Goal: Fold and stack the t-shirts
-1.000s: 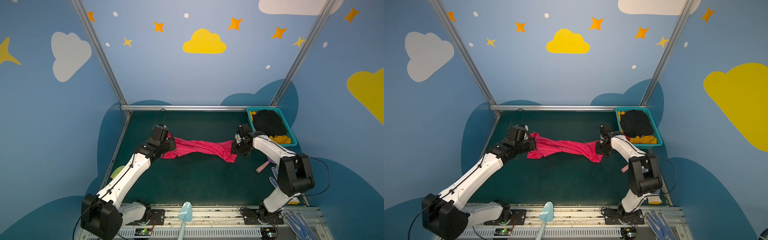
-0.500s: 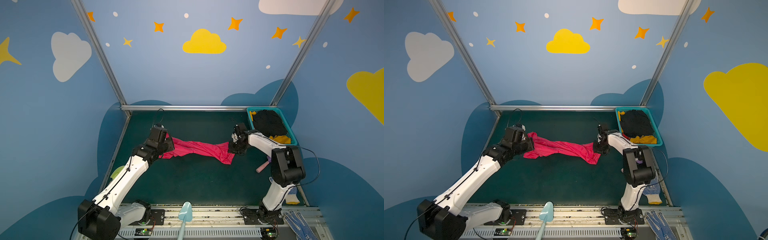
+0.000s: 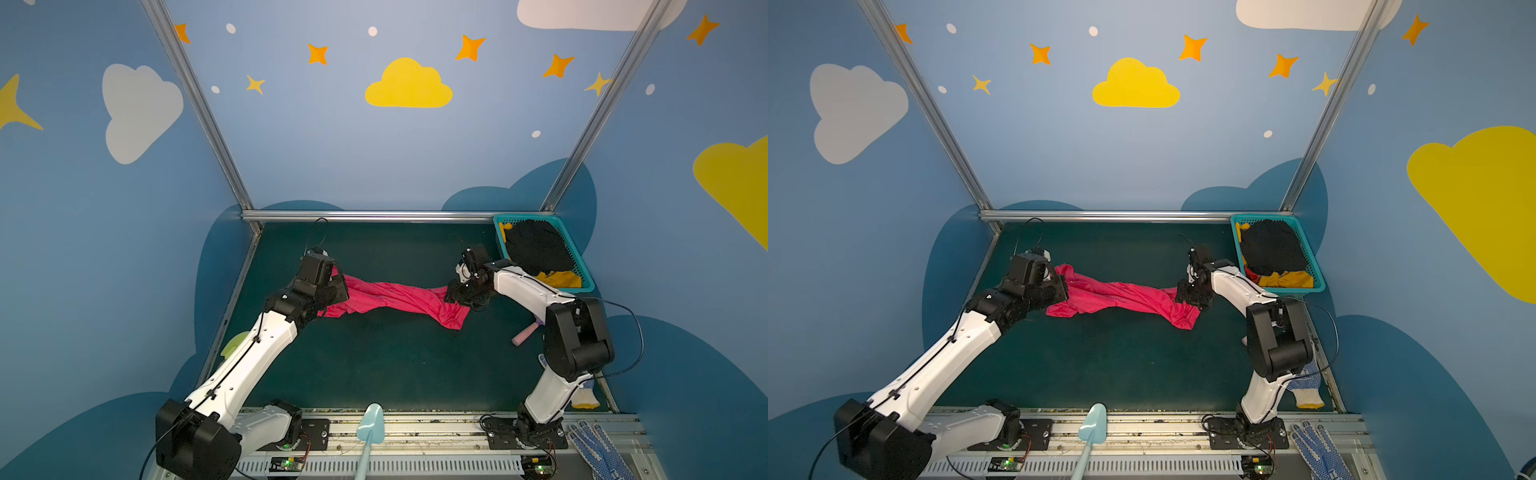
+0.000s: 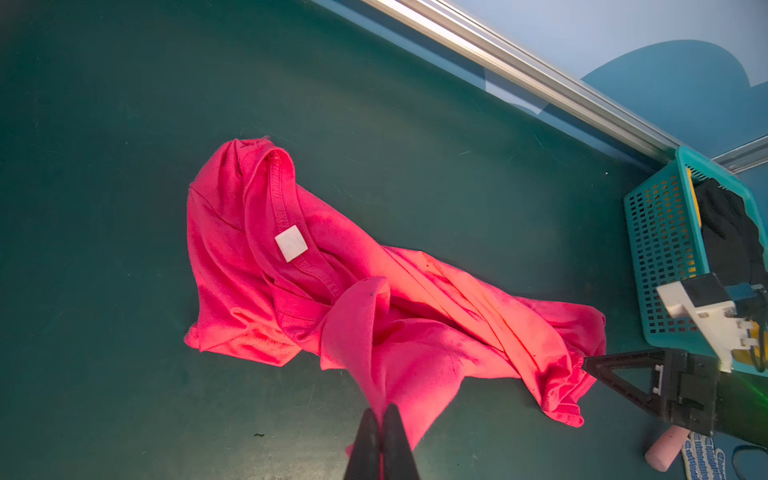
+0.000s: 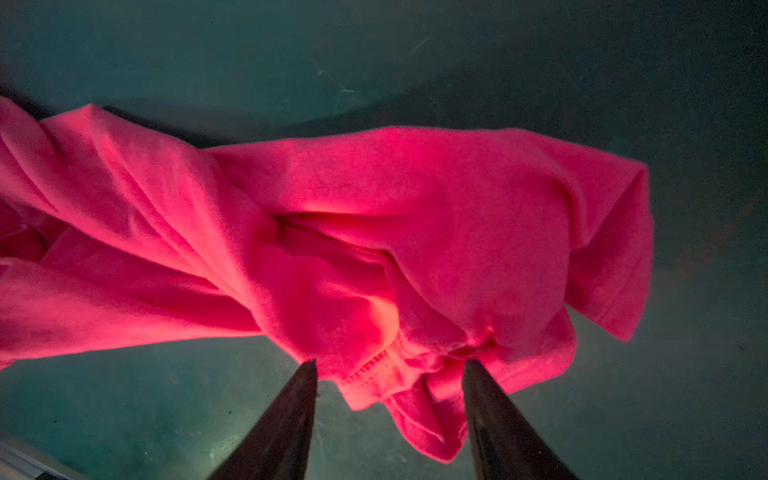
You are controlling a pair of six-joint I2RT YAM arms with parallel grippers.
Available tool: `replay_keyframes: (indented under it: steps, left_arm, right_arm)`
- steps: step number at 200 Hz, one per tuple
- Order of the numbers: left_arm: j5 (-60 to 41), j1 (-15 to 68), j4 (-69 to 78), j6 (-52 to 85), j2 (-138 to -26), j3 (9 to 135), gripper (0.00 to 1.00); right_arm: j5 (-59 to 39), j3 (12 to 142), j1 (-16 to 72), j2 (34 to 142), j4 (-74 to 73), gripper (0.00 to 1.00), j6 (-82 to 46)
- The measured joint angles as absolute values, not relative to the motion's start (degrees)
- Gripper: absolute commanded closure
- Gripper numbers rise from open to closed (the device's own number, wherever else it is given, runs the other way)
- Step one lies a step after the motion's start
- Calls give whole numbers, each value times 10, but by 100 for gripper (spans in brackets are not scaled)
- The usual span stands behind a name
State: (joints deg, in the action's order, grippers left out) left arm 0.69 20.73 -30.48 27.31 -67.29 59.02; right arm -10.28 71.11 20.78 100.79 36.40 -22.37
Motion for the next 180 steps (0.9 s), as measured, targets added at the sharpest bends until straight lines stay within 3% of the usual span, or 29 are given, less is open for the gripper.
replay_keyframes:
  steps: [75,121,145,161,175,180]
  left_arm:
    - [7,207,-305,275,-673,590,95]
    - [7,207,-305,277,-673,590,95]
    - [7,207,-305,277,-673,590,95]
    - [7,207,-305,277,-673,590,95]
    - [7,207,-305,277,-673,590,95]
    - [7,207,-305,277,-673,590,95]
  right_arm:
    - [-76,712,221,1003,376,62,-234]
    - [-74,715,221,1029,376,59,-242]
    - [-73,720,221,1046,376,64,-243]
    - [-73,721,221,1048,375,74,-244]
    - [-73,724,221,1048,374,99,-242]
    - [-74,725,221,1048,373,100,-245]
